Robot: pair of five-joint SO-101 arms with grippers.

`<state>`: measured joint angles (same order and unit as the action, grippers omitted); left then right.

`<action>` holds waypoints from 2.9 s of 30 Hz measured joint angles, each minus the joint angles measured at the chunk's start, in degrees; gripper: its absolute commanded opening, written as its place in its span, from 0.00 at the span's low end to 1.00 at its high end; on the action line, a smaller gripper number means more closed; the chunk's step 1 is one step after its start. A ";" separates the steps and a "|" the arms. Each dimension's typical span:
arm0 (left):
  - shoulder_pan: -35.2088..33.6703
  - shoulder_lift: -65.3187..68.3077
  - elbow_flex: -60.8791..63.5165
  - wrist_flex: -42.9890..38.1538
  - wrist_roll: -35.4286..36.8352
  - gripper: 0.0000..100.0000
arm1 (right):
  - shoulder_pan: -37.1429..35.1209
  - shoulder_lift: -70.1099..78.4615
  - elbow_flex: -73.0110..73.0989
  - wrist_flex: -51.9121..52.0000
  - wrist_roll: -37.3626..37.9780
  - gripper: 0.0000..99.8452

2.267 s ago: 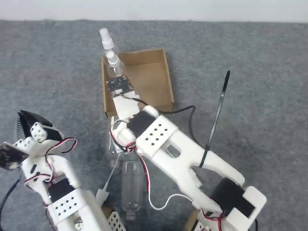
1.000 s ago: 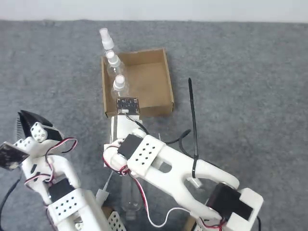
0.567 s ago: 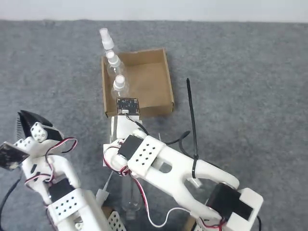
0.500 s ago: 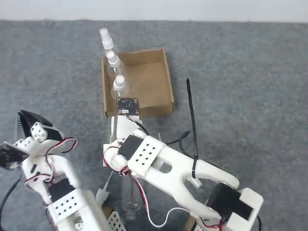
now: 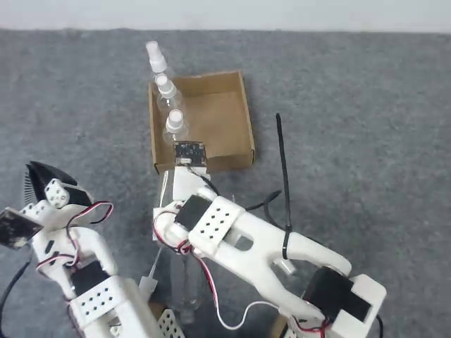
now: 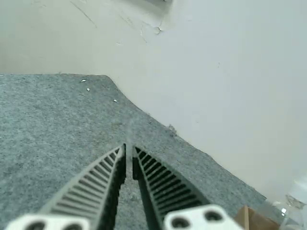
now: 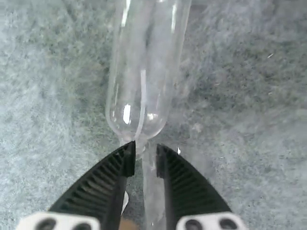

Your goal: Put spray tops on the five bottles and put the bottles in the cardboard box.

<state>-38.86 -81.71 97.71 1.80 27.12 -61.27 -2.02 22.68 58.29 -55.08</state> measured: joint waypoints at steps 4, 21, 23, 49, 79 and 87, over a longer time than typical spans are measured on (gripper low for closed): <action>0.00 0.00 0.00 0.00 0.00 0.01 | 0.88 0.00 0.00 0.00 0.00 0.01; 0.00 0.00 0.00 0.00 0.00 0.01 | 0.88 -5.54 0.09 4.84 5.80 0.01; 0.00 0.00 0.00 0.00 -0.18 0.01 | 0.88 -5.63 0.09 7.12 7.56 0.01; 1.32 0.00 0.00 0.00 -4.13 0.01 | -4.40 -5.71 3.16 5.36 11.43 0.32; 1.23 0.00 0.00 0.00 -4.48 0.01 | -0.62 -6.42 16.70 -6.24 11.43 0.07; 1.32 0.00 0.00 0.00 -4.48 0.01 | 4.40 -6.42 12.92 -0.35 11.60 0.06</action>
<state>-37.54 -81.71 97.71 1.80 22.64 -56.88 -8.44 35.60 57.93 -43.47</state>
